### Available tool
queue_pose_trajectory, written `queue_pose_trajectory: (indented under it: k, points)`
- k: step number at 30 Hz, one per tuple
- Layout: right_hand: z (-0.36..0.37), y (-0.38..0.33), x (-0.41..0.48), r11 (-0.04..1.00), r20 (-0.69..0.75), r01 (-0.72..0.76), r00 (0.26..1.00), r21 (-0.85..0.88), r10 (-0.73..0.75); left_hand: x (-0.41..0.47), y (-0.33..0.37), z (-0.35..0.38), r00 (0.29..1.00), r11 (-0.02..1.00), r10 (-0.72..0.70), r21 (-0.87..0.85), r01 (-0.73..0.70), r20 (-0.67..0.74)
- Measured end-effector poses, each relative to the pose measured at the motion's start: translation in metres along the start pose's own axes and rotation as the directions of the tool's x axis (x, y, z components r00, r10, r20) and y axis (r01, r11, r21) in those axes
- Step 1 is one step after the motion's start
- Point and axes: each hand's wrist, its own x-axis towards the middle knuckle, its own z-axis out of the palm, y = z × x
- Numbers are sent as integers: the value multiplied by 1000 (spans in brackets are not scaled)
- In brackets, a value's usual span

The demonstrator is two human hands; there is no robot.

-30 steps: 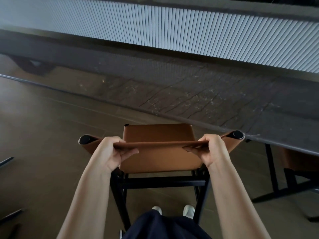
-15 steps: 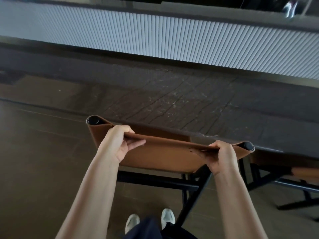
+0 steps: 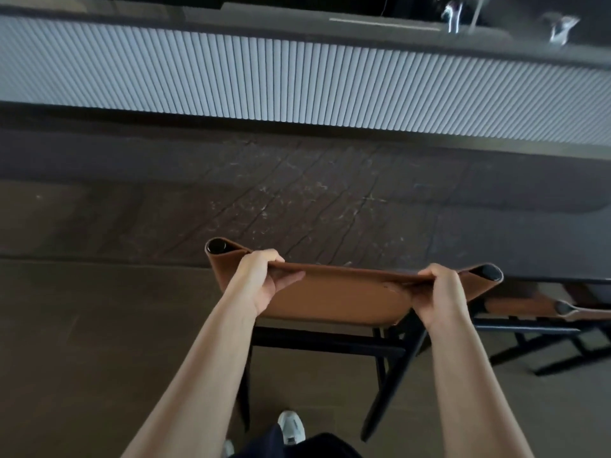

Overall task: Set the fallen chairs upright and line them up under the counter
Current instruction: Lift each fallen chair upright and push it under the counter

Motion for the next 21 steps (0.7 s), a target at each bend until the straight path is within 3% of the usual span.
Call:
queue_pose_trajectory:
  k: [10,21]
  points:
    - [12,-20,13,999,90,-45,995,-26,47,20,15,8,997,999,-35,38,32,75]
    - [-6,8,-7,998,-5,-41,999,-42,41,-4,-4,-18,983,988,-143,73,135,115]
